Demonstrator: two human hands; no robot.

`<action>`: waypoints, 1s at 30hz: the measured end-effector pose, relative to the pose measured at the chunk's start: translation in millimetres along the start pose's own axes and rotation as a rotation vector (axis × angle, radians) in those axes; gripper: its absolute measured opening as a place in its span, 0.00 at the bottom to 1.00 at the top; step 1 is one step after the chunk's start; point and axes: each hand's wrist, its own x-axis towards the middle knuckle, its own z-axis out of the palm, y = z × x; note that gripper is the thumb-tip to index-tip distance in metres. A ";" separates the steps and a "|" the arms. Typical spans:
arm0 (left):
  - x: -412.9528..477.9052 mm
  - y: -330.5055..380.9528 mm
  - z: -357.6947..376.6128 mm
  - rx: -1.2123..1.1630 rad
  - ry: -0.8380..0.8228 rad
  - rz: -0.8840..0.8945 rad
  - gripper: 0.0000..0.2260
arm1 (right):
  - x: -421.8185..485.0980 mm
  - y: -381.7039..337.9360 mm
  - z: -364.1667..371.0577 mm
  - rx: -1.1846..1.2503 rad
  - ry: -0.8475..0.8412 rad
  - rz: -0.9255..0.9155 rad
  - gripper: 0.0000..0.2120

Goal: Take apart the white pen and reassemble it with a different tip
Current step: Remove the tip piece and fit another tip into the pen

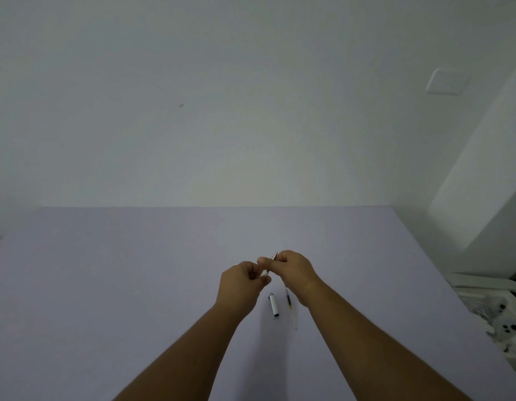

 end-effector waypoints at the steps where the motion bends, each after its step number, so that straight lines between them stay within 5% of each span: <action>1: 0.7 -0.2 0.3 -0.006 0.001 -0.001 0.09 | 0.3 0.2 -0.1 0.009 -0.014 0.002 0.16; 4: 3.2 -0.5 -0.9 -0.034 0.009 -0.013 0.11 | -1.2 1.3 -4.5 0.147 -0.111 -0.031 0.03; 9: 3.8 1.0 3.1 -0.019 0.012 0.001 0.11 | 2.7 2.0 -2.1 0.025 0.001 0.027 0.16; 12: 5.4 -0.5 1.8 -0.043 0.018 -0.018 0.11 | 1.6 3.7 -2.4 0.174 -0.091 -0.017 0.03; 14: 6.5 -1.3 2.2 -0.035 0.018 -0.017 0.11 | 1.7 3.9 -3.3 0.168 -0.092 -0.041 0.04; 18: 6.2 -2.5 6.4 -0.023 0.008 -0.007 0.11 | 7.0 5.0 -1.0 0.041 0.006 0.040 0.18; 22: 8.4 -4.1 4.0 -0.034 0.014 -0.026 0.11 | 4.7 7.8 -3.3 0.189 -0.103 -0.006 0.03; 26: 8.7 -3.8 5.6 0.003 0.008 -0.002 0.11 | 7.3 10.2 -1.8 0.096 -0.018 0.071 0.14; 30: 10.1 -5.1 4.5 -0.003 0.008 -0.016 0.11 | 6.5 12.3 -3.3 0.208 -0.119 0.022 0.02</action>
